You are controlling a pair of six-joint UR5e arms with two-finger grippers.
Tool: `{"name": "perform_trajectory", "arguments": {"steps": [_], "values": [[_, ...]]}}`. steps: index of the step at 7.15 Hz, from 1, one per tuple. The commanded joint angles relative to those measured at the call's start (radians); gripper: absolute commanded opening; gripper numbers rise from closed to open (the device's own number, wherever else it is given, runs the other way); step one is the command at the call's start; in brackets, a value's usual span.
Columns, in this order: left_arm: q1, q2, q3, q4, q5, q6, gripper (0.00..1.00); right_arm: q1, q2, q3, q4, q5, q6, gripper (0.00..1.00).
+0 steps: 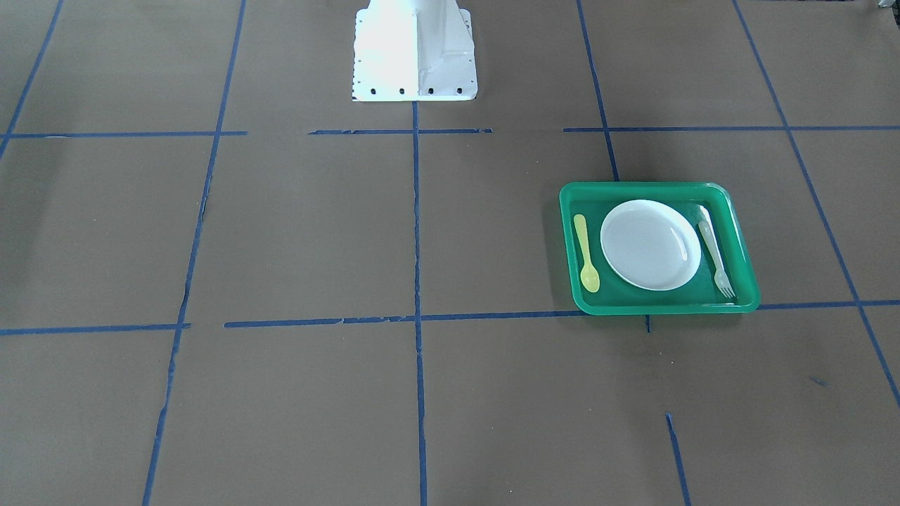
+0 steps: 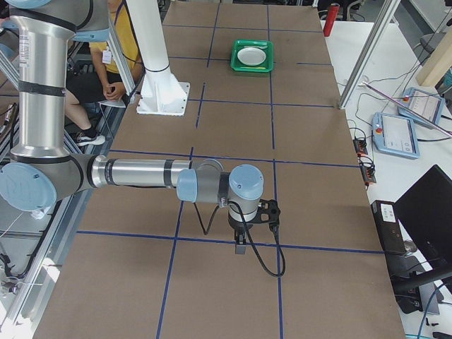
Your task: Place fork
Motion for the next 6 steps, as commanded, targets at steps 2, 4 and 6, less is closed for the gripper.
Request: {"name": "perform_trajectory", "arguments": {"steps": [2, 4, 6], "values": [[0.000, 0.002, 0.021, 0.002, 0.001, 0.004, 1.00, 0.000, 0.000, 0.000, 0.000, 0.000, 0.000, 1.00], [0.000, 0.004, 0.021, 0.003, 0.002, 0.004, 1.00, 0.000, 0.000, 0.000, 0.000, 0.000, 0.000, 1.00], [0.000, 0.005, 0.012, 0.003, 0.002, 0.004, 1.00, 0.000, 0.000, 0.000, 0.000, 0.000, 0.000, 1.00]]}}
